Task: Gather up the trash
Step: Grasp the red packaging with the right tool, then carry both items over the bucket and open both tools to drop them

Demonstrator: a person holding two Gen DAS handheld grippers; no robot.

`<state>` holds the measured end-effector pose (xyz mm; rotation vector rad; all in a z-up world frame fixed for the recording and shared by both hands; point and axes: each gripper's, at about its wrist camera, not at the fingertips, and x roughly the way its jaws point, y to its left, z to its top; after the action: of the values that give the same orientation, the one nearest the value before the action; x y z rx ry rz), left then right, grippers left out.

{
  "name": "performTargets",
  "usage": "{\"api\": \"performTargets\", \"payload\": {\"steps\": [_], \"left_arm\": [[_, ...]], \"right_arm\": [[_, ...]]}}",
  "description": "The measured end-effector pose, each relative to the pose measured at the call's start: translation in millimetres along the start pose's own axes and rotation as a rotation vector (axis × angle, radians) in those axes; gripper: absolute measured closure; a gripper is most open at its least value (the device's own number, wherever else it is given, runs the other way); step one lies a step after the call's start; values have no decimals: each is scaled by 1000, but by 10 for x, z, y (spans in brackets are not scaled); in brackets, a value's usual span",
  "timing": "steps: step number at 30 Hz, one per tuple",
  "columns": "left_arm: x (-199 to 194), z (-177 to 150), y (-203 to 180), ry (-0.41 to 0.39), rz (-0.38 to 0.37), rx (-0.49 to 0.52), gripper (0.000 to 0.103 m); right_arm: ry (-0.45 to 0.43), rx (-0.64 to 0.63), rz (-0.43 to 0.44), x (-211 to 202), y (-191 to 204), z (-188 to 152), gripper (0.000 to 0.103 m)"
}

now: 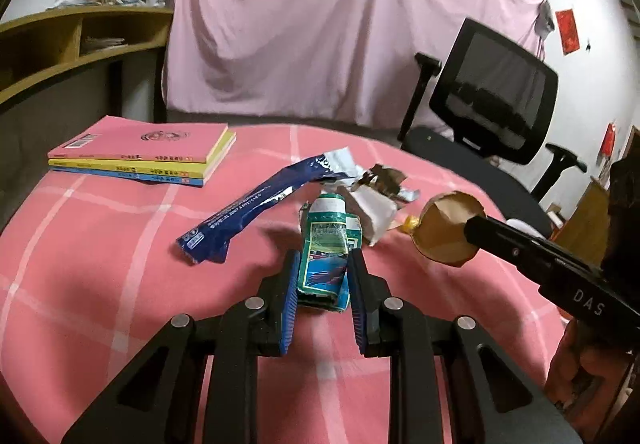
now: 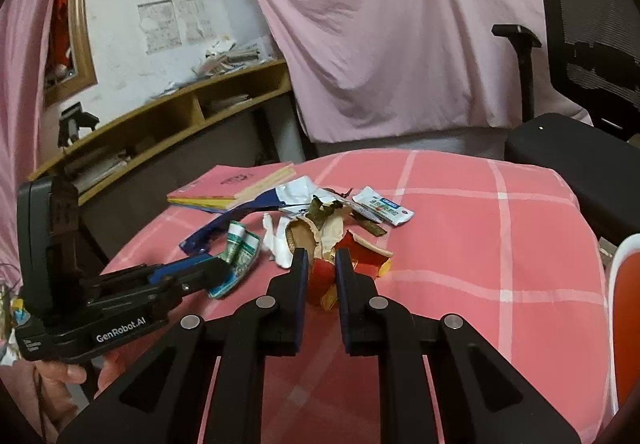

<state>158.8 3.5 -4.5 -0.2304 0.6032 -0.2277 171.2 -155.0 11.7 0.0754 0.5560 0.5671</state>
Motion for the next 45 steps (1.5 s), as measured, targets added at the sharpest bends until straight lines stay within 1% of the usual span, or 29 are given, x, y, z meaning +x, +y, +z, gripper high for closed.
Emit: {"api": "performTargets", "payload": {"steps": [2, 5, 7, 9, 13, 17, 21, 24, 27, 29, 32, 35, 38, 40, 45], "left_arm": [[-110, -39, -21, -35, -11, -7, 83], [-244, -53, -87, -83, -12, -9, 83], [-307, -14, -157, -116, 0, -14, 83], [-366, 47, -240, -148, -18, -26, 83], [-515, 153, -506, -223, -22, 26, 83], [-579, 211, -770, -265, -38, 92, 83], [-543, 271, -1027, -291, -68, 158, 83], [-428, 329, -1209, -286, -103, 179, 83], [-286, 412, -1443, -273, -153, 186, 83], [-214, 473, -1638, -278, -196, 205, 83], [-114, 542, -1882, -272, -242, 236, 83], [23, 608, -2090, -240, -289, 244, 83], [174, 647, -2302, -196, -337, 260, 83], [266, 650, -2423, -172, -355, 273, 83], [573, 616, -2697, -81, -394, 297, 83]], "right_arm": [[-40, -8, -6, -115, 22, -24, 91], [-126, -31, -17, -325, 63, -64, 91], [-203, -42, 0, -478, 74, -91, 91], [-266, -41, 27, -600, 56, -110, 91], [-356, -40, 24, -783, 16, -111, 91], [-439, -65, -31, -969, -7, -95, 91], [-506, -111, -146, -1155, -85, -104, 91], [-531, -102, -203, -1256, -256, -115, 91], [-537, -34, -261, -1339, -544, -145, 91], [-549, 2, -295, -1410, -688, -171, 91], [-565, 74, -378, -1542, -944, -204, 91], [-580, 151, -437, -1652, -1158, -274, 91], [-564, 184, -506, -1715, -1319, -344, 91], [-556, 211, -536, -1743, -1398, -383, 91], [-528, 286, -604, -1791, -1585, -455, 91]]}}
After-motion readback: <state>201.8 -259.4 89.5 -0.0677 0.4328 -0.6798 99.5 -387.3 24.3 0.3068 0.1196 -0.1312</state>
